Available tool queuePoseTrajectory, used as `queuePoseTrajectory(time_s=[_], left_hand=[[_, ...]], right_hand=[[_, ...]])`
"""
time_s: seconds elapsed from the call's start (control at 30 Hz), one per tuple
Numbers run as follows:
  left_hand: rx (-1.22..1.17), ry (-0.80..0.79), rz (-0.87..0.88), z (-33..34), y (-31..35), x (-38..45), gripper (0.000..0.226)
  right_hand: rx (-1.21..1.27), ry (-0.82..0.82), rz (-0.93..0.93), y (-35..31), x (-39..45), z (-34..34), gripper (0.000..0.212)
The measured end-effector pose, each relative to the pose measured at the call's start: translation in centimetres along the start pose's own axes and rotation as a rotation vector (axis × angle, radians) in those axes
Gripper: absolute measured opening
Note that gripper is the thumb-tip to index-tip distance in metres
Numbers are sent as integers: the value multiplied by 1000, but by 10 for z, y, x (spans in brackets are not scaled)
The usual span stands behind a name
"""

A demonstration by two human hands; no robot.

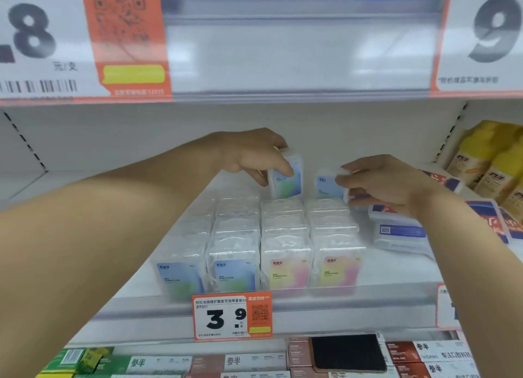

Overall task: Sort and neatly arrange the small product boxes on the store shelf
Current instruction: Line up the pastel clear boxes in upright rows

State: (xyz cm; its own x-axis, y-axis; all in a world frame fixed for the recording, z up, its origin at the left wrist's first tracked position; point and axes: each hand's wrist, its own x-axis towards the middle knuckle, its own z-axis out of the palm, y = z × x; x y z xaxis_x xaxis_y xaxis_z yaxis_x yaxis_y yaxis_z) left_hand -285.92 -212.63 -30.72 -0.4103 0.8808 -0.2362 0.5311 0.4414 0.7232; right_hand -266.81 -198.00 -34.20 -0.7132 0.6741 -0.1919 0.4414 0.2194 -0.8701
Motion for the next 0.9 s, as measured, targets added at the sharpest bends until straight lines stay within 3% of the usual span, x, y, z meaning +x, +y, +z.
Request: queuePoseTrajectory(time_s=[0.13,0.27,0.53,0.9], left_hand=[[105,-51,-31,7,2,5,35],[223,-112,-90,9,2,8,47],[255,-190,-140,5,5,0,42],[372,-246,-158,3,11,-16,38]], right_hand=[[39,-11,-7,7,2,7,27],[13,-38,-18,10,6,11,39],[39,-39,-27,2,0,18,21],[56,-119,-31,-2,-9,23,23]])
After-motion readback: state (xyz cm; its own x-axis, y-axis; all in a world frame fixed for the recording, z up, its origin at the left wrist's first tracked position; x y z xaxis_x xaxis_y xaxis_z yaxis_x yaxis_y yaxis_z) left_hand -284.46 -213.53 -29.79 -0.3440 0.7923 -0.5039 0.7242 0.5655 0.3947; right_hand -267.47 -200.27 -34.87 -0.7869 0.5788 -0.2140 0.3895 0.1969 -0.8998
